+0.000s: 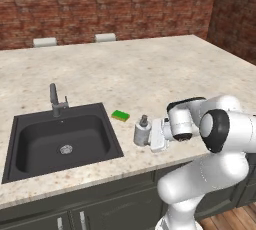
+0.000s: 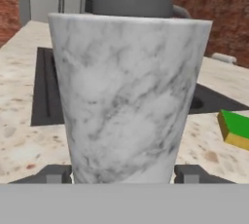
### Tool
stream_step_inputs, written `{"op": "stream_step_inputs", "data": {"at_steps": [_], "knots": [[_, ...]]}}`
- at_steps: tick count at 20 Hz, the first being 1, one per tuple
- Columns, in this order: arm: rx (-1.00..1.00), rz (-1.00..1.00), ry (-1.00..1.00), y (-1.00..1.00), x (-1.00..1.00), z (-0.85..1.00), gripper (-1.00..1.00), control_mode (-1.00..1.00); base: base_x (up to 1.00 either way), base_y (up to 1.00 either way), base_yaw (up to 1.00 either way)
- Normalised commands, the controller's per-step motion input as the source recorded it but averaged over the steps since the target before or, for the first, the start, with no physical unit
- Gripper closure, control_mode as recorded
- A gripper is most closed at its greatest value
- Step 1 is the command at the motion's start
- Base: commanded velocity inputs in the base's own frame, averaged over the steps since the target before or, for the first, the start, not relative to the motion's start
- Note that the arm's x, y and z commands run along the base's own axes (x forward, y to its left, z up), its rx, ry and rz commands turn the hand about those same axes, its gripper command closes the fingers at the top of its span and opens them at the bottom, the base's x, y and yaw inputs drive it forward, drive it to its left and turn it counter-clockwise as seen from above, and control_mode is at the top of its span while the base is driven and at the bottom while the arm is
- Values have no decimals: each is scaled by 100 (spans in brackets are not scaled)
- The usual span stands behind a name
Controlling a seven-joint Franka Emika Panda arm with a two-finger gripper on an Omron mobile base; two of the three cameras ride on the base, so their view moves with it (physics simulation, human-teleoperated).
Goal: Locate and retrieve the soap dispenser and sponge from the cabinet. Place them next to the sink.
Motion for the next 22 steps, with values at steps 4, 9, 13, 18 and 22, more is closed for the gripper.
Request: {"op": "stream_step_inputs", "data": {"at_steps": [4,9,13,18,22], "knots": [[3,3,0,9,36,-27,100,-100,0,0,0],[4,3,0,9,34,-25,100,-100,0,0,0],[4,4,-2,12,23,-25,100,-100,0,0,0],[1,4,-6,16,12,-25,100,-100,0,0,0],[-5,0,-6,11,0,-17,100,-100,0,0,0]]}}
